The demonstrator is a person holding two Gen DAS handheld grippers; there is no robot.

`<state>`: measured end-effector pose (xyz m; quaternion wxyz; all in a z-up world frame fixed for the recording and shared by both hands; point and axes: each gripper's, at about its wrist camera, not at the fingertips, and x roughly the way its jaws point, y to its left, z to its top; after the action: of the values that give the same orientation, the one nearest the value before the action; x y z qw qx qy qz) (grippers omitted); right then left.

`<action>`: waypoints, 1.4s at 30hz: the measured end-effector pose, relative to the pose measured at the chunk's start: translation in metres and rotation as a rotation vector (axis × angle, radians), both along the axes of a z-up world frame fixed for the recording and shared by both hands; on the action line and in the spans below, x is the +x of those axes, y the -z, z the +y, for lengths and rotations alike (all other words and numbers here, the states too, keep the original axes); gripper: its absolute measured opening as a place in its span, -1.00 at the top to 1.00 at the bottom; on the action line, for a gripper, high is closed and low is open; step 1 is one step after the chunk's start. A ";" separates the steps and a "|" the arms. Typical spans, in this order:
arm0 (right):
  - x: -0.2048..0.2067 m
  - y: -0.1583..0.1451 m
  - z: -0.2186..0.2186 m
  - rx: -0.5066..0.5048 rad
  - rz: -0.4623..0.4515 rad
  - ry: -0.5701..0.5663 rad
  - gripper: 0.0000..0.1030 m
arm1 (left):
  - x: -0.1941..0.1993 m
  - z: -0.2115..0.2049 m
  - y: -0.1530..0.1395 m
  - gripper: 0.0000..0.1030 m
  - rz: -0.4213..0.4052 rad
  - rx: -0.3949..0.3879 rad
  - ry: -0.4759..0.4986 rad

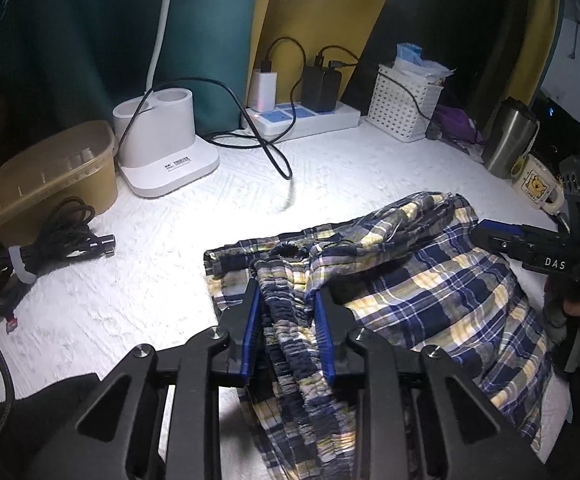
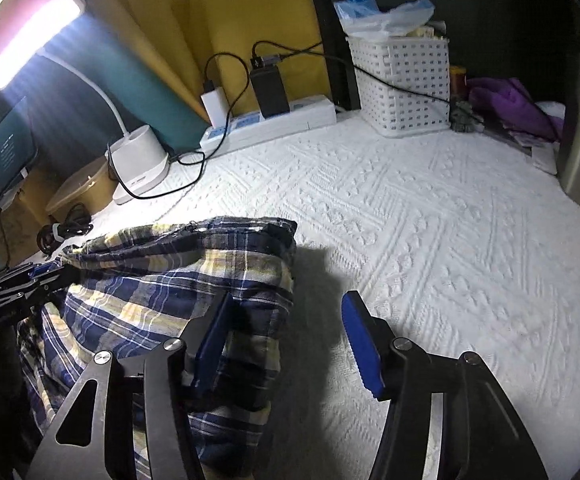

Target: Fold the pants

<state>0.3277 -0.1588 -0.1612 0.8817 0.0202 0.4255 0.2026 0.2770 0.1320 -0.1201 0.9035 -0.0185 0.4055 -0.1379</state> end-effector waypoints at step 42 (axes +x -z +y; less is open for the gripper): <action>-0.090 -0.015 -0.046 0.005 0.004 0.015 0.98 | -0.011 -0.005 0.014 0.55 -0.023 0.054 -0.110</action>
<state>0.2376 -0.2049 -0.1457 0.8825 0.0262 0.4264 0.1969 0.2660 0.1265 -0.1342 0.9145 -0.0145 0.3969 -0.0773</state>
